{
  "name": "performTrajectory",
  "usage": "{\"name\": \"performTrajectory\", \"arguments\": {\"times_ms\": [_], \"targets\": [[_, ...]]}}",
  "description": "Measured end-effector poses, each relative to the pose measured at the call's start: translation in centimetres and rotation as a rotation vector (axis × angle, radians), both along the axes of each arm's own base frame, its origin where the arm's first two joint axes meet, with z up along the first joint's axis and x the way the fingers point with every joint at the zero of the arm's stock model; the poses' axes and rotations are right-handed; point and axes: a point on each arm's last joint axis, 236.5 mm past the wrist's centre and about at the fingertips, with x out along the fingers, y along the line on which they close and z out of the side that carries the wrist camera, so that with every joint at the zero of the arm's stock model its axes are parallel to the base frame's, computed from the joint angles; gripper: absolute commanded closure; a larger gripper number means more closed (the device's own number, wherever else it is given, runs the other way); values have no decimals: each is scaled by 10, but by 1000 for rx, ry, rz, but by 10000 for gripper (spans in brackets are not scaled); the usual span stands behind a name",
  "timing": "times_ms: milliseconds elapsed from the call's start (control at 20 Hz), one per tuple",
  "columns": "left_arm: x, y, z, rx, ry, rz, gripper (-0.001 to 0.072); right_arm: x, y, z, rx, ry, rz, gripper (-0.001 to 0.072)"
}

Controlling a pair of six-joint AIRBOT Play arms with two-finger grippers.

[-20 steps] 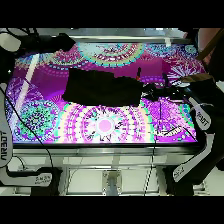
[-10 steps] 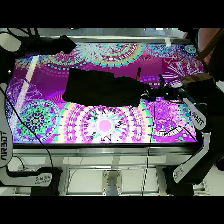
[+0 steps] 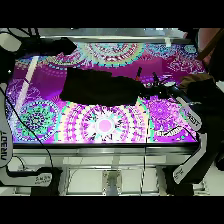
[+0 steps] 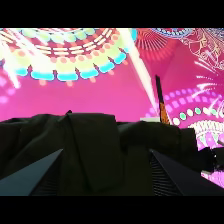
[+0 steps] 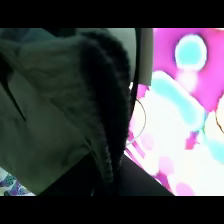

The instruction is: Fold the clothes and pants, and hang the long-sleeved shirts on hangers.

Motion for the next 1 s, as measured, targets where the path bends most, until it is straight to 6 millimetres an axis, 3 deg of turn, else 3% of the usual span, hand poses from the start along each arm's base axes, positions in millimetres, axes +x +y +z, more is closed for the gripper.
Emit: {"name": "performTrajectory", "arguments": {"times_ms": [150,300,400,600,750,850,900,1000], "targets": [[-2,0,-3,9,13,-6,94,21,-8,33,17,-74,8,670],[-4,1,-6,20,24,-12,94,40,-38,89,45,-173,26,671],[-5,1,-7,22,27,-13,94,45,-73,137,59,-234,24,671],[-5,1,-8,25,30,-15,94,29,-183,233,-24,-344,-81,671],[-6,1,-8,26,32,-16,94,-11,-281,302,-154,-409,-251,671],[-6,1,-8,26,32,-16,94,-56,-343,339,-237,-428,-390,671],[-6,1,-8,26,32,-16,94,-83,-370,352,-281,-418,-456,671],[-6,1,-8,26,32,-16,94,-143,-414,354,-377,-330,-561,671]]}}
